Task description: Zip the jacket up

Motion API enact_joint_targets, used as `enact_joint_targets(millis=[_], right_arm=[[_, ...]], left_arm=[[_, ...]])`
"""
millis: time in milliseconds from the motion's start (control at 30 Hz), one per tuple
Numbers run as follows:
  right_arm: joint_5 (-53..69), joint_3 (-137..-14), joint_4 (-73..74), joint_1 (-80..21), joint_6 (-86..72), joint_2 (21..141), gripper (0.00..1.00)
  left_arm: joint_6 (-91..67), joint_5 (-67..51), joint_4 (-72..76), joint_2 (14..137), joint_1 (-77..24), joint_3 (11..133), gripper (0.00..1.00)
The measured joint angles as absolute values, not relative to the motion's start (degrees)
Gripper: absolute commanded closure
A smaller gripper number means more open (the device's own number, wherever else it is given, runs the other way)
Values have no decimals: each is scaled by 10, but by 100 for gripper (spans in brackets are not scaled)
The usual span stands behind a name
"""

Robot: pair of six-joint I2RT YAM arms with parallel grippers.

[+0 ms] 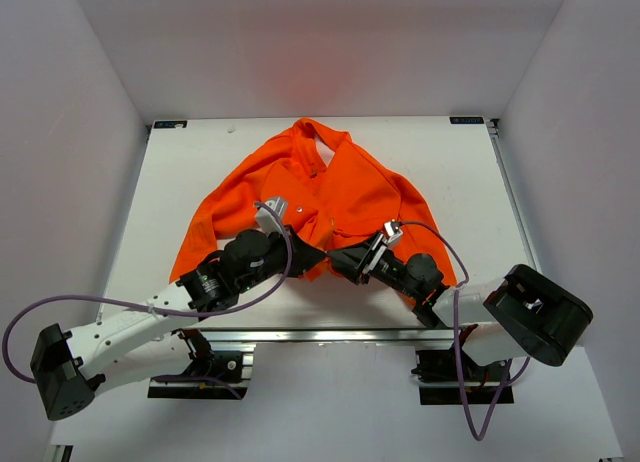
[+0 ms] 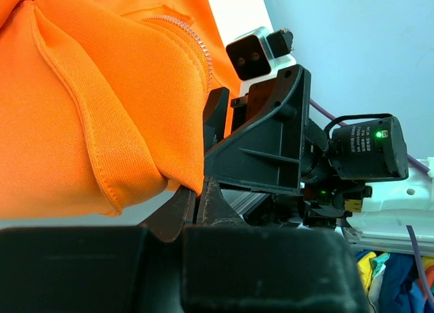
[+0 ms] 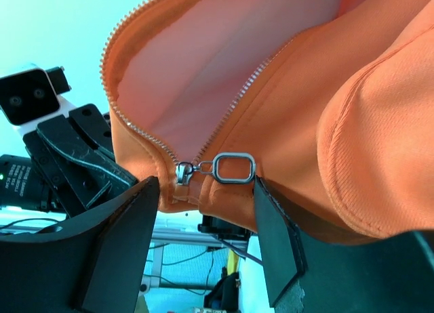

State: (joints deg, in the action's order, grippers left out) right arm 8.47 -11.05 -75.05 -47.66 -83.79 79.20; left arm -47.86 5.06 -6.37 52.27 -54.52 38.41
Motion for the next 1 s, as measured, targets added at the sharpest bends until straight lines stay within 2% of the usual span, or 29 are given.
enact_joint_targets(millis=[600, 1000], right_arm=[[73, -110, -752, -477, -853, 792, 34], [56, -109, -751, -478, -879, 793, 36]], left_arm=[[-480, 43, -52, 515, -545, 383, 100], [-515, 42, -40, 485, -545, 338, 100]])
